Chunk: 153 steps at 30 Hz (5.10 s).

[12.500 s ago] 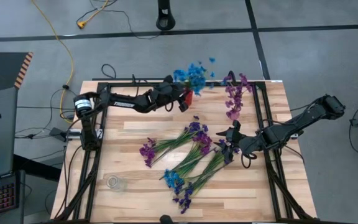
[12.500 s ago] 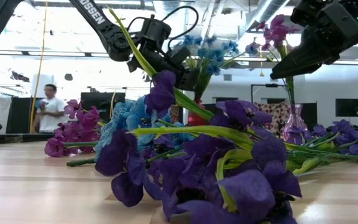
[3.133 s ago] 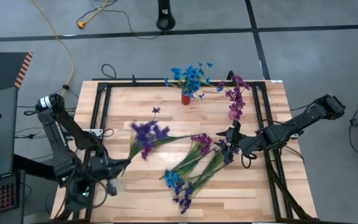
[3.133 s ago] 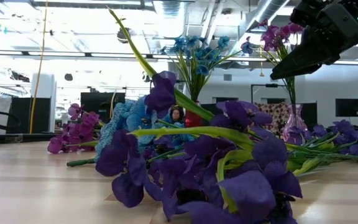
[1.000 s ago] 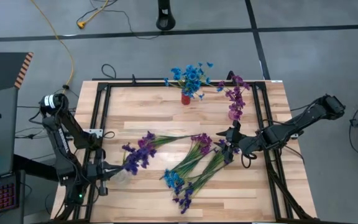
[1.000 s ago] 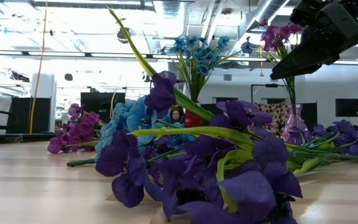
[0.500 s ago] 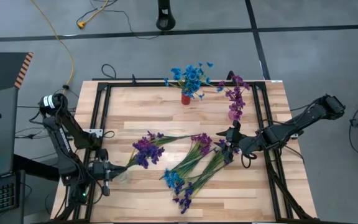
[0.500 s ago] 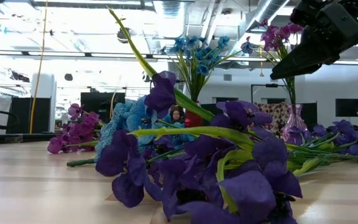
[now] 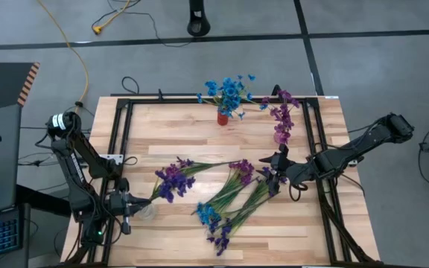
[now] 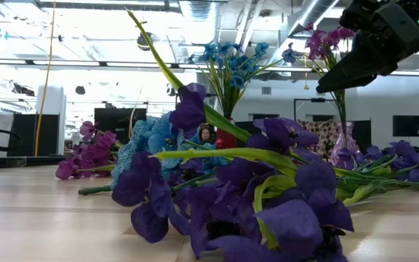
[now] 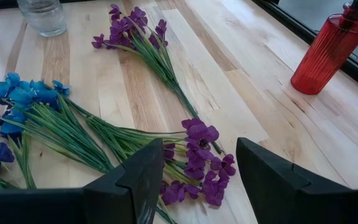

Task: Sort flowers into vase by color
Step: Put the top dark blue flowers into the transparent vase, then put the top violet flowers into the violet vase

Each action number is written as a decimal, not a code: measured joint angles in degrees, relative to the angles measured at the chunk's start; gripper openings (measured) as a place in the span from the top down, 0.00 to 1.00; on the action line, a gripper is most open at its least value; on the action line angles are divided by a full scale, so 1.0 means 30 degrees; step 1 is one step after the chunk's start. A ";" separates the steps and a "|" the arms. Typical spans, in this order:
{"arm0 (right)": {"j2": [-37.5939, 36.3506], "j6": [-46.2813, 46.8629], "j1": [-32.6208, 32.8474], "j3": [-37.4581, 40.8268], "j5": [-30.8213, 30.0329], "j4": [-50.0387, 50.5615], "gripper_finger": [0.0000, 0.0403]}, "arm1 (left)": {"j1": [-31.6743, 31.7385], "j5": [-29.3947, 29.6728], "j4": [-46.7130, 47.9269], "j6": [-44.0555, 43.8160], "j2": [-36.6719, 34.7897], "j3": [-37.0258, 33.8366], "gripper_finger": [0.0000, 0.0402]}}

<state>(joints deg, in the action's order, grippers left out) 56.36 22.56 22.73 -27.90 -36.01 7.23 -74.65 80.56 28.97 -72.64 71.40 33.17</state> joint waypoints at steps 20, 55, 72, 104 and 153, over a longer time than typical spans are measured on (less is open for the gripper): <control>-0.0002 -0.0005 0.0001 0.0000 0.0000 -0.0002 0.43 | 0.0036 -0.1630 -0.0029 0.0415 -0.0007 0.0000 0.98; -0.0001 -0.0006 -0.0001 0.0000 0.0000 0.0003 0.43 | 0.0036 -0.2715 -0.0066 -0.0527 -0.0010 0.0007 0.78; -0.0001 -0.0012 -0.0002 0.0000 0.0000 0.0004 0.43 | 0.0594 -0.2445 -0.0066 -0.1901 -0.0029 0.0007 0.70; -0.0007 -0.0012 -0.0002 0.0000 0.0000 0.0005 0.43 | 0.0597 -0.8059 0.0015 0.1072 -0.6971 0.0029 0.52; 0.0000 -0.0026 -0.0002 0.0000 -0.0007 -0.0488 0.43 | 0.0576 -0.5684 0.5966 0.0010 -1.6137 0.0029 0.52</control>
<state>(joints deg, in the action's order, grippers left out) 56.36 22.48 22.72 -27.90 -36.03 5.77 -72.93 63.51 46.87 -72.61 22.99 33.26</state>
